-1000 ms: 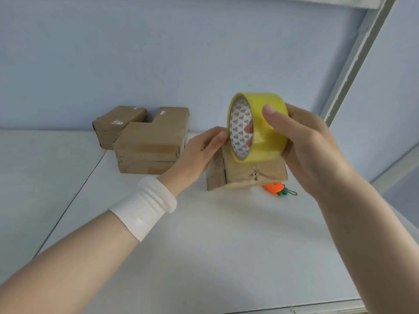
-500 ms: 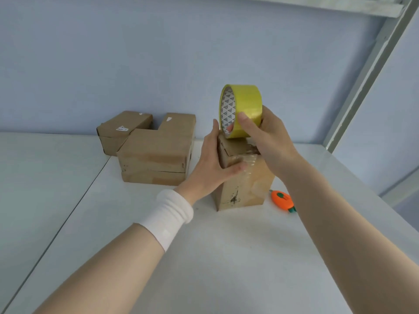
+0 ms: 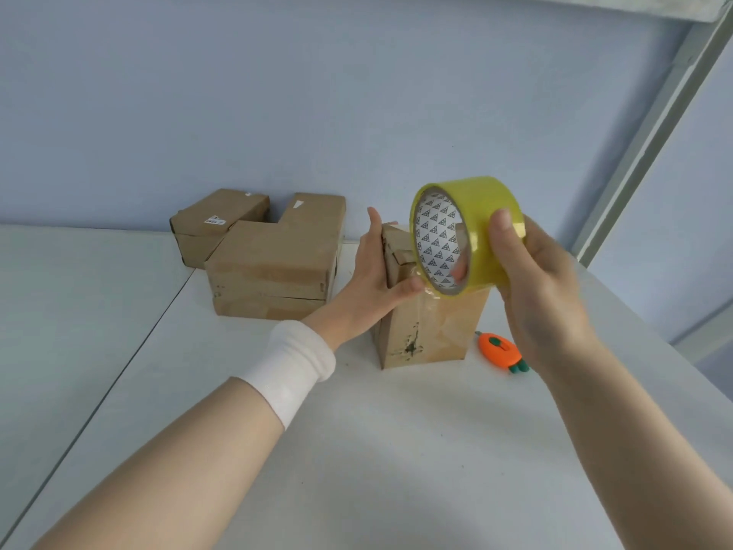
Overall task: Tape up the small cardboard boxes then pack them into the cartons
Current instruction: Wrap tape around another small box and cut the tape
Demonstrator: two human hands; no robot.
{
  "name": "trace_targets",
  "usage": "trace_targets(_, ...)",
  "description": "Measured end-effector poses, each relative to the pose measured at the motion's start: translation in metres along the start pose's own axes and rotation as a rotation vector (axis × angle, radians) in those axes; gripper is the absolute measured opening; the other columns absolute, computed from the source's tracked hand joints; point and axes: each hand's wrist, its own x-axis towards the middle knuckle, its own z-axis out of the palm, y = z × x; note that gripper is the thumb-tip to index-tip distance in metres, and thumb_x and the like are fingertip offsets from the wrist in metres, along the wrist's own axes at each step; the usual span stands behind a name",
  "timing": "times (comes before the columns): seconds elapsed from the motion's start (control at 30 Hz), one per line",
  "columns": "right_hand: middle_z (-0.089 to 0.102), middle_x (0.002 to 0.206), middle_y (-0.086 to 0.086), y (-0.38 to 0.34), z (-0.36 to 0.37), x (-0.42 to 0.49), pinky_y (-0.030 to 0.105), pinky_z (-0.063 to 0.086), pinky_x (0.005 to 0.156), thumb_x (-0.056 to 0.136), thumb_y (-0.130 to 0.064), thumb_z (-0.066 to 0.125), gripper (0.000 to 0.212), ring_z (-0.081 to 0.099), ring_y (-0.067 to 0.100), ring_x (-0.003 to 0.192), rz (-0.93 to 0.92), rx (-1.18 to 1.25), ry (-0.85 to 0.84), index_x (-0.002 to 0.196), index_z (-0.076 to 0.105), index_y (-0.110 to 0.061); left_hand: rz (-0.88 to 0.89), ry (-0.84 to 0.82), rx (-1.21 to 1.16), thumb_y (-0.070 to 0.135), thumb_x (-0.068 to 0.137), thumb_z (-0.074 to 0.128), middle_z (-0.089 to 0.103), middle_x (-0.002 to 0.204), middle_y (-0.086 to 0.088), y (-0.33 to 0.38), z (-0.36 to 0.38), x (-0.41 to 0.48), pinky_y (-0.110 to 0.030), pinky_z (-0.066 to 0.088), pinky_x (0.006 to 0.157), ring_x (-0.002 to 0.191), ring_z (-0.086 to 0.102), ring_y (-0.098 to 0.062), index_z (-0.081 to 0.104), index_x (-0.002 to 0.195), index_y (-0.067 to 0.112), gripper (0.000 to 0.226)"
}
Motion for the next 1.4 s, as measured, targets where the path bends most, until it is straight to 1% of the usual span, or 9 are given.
trace_targets(0.1, 0.068, 0.077, -0.002, 0.008, -0.004, -0.007, 0.023, 0.051, 0.072, 0.087, -0.034, 0.05, 0.027, 0.064, 0.013, 0.077, -0.027, 0.048, -0.098, 0.091, 0.059, -0.009, 0.062, 0.039, -0.023, 0.092, 0.05, 0.046, 0.011, 0.149, 0.01, 0.0, 0.003, -0.003, -0.043, 0.014, 0.118, 0.143, 0.009, -0.011, -0.021, 0.141, 0.029, 0.129)
trace_targets(0.2, 0.067, 0.071, 0.002, 0.008, -0.001, -0.006, 0.028, 0.052, 0.076, 0.087, -0.04, 0.049, 0.039, 0.064, 0.017, 0.076, -0.037, -0.015, -0.062, 0.085, 0.058, -0.002, 0.105, 0.157, -0.058, 0.079, 0.066, 0.05, 0.023, 0.147, -0.008, 0.003, 0.012, -0.003, -0.038, 0.022, 0.116, 0.139, 0.023, -0.015, 0.012, 0.141, 0.023, 0.101)
trace_targets(0.37, 0.066, 0.066, 0.001, -0.014, 0.0, 0.013, 0.032, 0.053, 0.07, 0.089, -0.038, 0.051, 0.033, 0.064, 0.019, 0.067, -0.09, 0.134, -0.063, 0.092, 0.053, -0.005, 0.082, 0.313, -0.231, 0.062, 0.077, 0.04, 0.041, 0.13, -0.008, 0.012, 0.031, 0.0, -0.034, 0.035, 0.108, 0.124, 0.042, -0.013, 0.04, 0.113, 0.038, 0.043)
trace_targets(0.5, 0.07, 0.074, 0.002, -0.002, 0.007, 0.029, 0.038, 0.053, 0.087, 0.087, -0.026, 0.052, 0.028, 0.066, 0.021, 0.083, -0.022, 0.125, -0.019, 0.101, 0.053, -0.002, -0.039, 0.407, -0.271, 0.058, 0.083, 0.039, 0.045, 0.126, -0.001, 0.005, 0.032, 0.006, -0.026, 0.034, 0.103, 0.121, 0.043, -0.009, 0.045, 0.111, 0.03, 0.04)
trace_targets(0.63, 0.07, 0.071, -0.005, 0.019, 0.021, 0.053, 0.028, 0.054, 0.077, 0.094, -0.025, 0.052, 0.013, 0.067, 0.011, 0.076, 0.005, 0.006, 0.068, 0.092, 0.055, -0.012, -0.132, 0.416, -0.294, 0.051, 0.095, 0.037, 0.051, 0.122, 0.001, 0.002, 0.021, 0.024, -0.026, 0.039, 0.096, 0.114, 0.05, -0.01, 0.049, 0.11, 0.026, 0.032)
trace_targets(0.77, 0.069, 0.088, 0.004, 0.044, 0.027, 0.081, 0.036, 0.053, 0.084, 0.093, -0.025, 0.057, 0.008, 0.067, 0.017, 0.086, 0.072, -0.071, 0.116, 0.093, 0.055, -0.017, -0.221, 0.455, -0.322, 0.051, 0.095, 0.039, 0.06, 0.102, 0.007, -0.006, 0.014, 0.042, -0.02, 0.046, 0.077, 0.095, 0.059, -0.003, 0.053, 0.115, 0.016, 0.043)
trace_targets(0.93, 0.066, 0.101, 0.008, 0.076, 0.035, 0.114, 0.03, 0.049, 0.082, 0.092, -0.029, 0.056, 0.017, 0.062, 0.017, 0.092, 0.139, -0.192, 0.156, 0.098, 0.056, -0.013, -0.356, 0.438, -0.342, 0.048, 0.095, 0.037, 0.063, 0.115, -0.01, -0.023, 0.006, 0.065, -0.045, 0.045, 0.098, 0.106, 0.06, -0.025, 0.054, 0.123, 0.012, 0.049)
trace_targets(1.17, 0.066, 0.106, 0.017, 0.111, 0.039, 0.132, 0.043, 0.051, 0.09, 0.093, -0.032, 0.054, 0.037, 0.063, 0.03, 0.099, 0.347, -0.309, 0.114, 0.11, 0.057, 0.001, -0.516, 0.413, -0.423, 0.039, 0.097, 0.035, 0.061, 0.117, -0.017, -0.058, 0.009, 0.073, -0.045, 0.042, 0.101, 0.11, 0.057, -0.031, 0.053, 0.124, 0.005, 0.047)
trace_targets(1.4, 0.067, 0.089, 0.013, 0.093, 0.038, 0.115, 0.042, 0.053, 0.084, 0.091, -0.03, 0.058, 0.017, 0.063, 0.023, 0.084, 0.232, -0.153, 0.224, 0.081, 0.06, -0.017, -0.448, 0.392, -0.331, 0.027, 0.099, 0.028, 0.056, 0.121, -0.025, -0.058, 0.006, 0.073, -0.047, 0.038, 0.104, 0.115, 0.052, -0.035, 0.053, 0.117, -0.003, 0.043)
